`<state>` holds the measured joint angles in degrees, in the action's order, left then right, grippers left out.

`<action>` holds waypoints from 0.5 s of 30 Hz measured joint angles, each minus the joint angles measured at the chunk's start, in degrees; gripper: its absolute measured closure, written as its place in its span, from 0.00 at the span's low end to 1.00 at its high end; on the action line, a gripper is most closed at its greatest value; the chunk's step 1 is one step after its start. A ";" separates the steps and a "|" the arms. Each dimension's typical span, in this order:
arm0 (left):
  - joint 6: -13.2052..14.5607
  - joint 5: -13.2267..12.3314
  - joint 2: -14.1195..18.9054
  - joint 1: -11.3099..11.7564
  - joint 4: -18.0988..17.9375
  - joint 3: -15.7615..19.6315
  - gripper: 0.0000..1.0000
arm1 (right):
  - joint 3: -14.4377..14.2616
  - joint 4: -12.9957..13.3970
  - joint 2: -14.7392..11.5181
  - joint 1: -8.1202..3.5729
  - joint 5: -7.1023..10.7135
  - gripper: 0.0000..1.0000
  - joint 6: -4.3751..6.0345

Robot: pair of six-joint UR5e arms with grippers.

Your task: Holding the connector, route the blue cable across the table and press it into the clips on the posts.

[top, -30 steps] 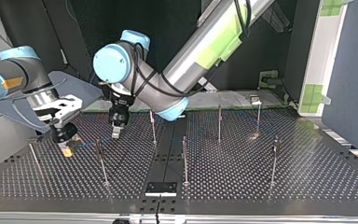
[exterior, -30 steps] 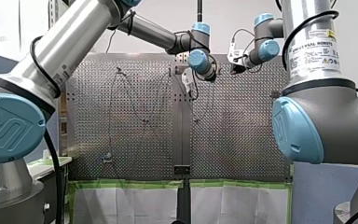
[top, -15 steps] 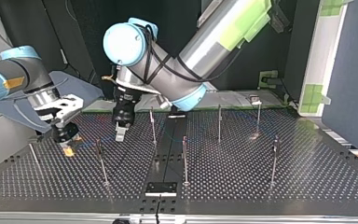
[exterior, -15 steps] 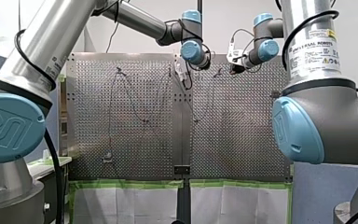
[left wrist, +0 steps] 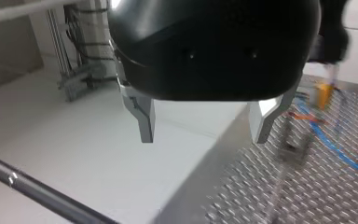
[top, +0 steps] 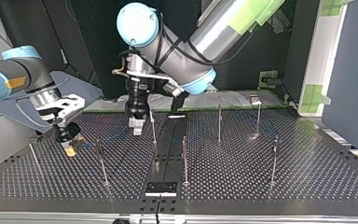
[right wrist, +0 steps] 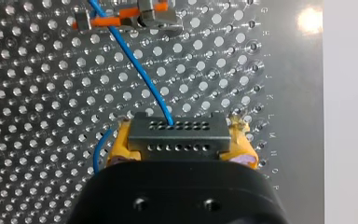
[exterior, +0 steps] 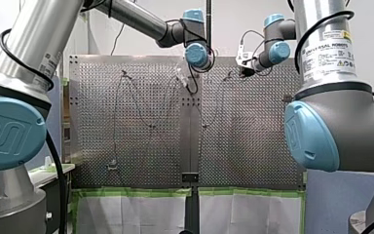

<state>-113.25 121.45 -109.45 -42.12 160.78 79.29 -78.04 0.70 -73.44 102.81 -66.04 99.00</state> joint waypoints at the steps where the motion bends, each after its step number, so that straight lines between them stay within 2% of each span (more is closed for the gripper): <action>1: -0.26 0.39 -0.38 -0.07 -0.44 0.44 0.00 | 0.00 0.01 0.00 0.02 -0.02 1.00 0.00; 7: -0.72 3.30 -3.47 -0.24 -3.64 3.64 0.00 | 0.01 -0.08 0.00 0.06 -0.08 1.00 -0.05; 12: -0.67 4.08 -6.16 -0.26 -6.69 6.66 0.00 | 0.00 -0.11 0.00 0.18 -0.27 1.00 -0.10; 15: -0.66 4.15 -6.68 -0.25 -8.31 8.27 0.00 | -0.02 -0.08 0.00 0.21 -0.31 1.00 -0.15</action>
<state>-113.91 125.60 -116.12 -42.37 152.47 87.56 -78.06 0.61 -73.45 103.02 -66.35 98.85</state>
